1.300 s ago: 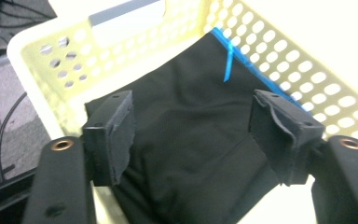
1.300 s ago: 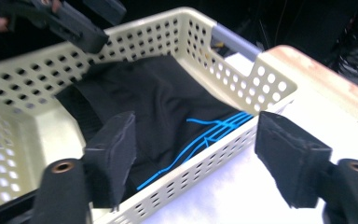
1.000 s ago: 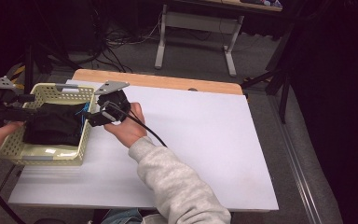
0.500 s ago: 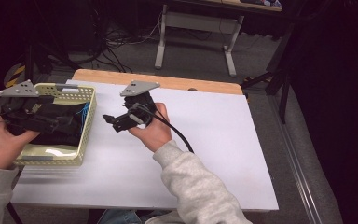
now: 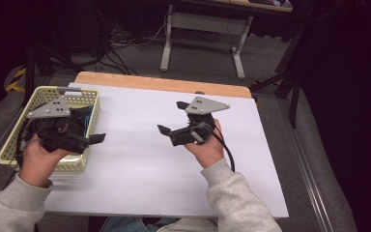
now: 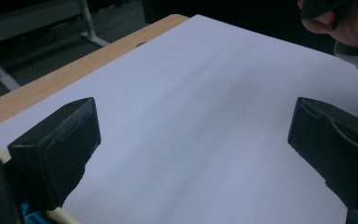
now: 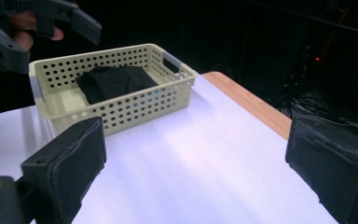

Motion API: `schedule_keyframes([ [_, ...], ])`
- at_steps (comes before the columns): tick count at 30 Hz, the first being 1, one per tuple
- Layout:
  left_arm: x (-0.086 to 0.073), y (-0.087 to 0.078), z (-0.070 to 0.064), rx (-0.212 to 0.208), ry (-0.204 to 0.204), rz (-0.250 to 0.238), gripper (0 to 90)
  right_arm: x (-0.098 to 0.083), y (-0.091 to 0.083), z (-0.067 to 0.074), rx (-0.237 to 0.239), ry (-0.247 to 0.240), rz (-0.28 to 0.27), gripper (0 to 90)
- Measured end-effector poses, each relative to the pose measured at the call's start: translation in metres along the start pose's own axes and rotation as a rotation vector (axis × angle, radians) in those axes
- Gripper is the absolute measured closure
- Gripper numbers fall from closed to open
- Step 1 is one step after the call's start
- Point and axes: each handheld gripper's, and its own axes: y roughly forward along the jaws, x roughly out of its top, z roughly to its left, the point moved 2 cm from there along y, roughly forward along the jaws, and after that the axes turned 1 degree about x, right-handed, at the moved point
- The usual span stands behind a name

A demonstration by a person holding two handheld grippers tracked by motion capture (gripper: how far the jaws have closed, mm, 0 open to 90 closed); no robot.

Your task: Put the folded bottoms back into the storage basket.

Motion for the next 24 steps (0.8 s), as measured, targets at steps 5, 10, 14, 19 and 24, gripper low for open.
schedule_keyframes([
  [5,-0.010,0.032,-0.011,-0.059,-0.007,-0.026,5.7,-0.030,-0.027,-0.015,-0.021,0.000,-0.012,6.2],
  [10,-0.017,0.058,-0.021,-0.089,0.000,-0.024,4.0,-0.063,-0.049,-0.025,-0.045,0.005,-0.012,6.2],
  [14,-0.031,0.079,-0.024,-0.101,-0.009,-0.014,2.4,-0.084,-0.059,-0.030,-0.037,0.034,-0.012,5.9],
  [19,-0.048,0.092,-0.020,-0.099,-0.033,-0.021,1.2,-0.106,-0.065,-0.031,-0.044,0.027,0.007,4.7],
  [24,-0.064,0.103,-0.017,-0.094,-0.015,-0.013,0.7,-0.133,-0.068,-0.036,-0.045,0.052,0.008,2.6],
])
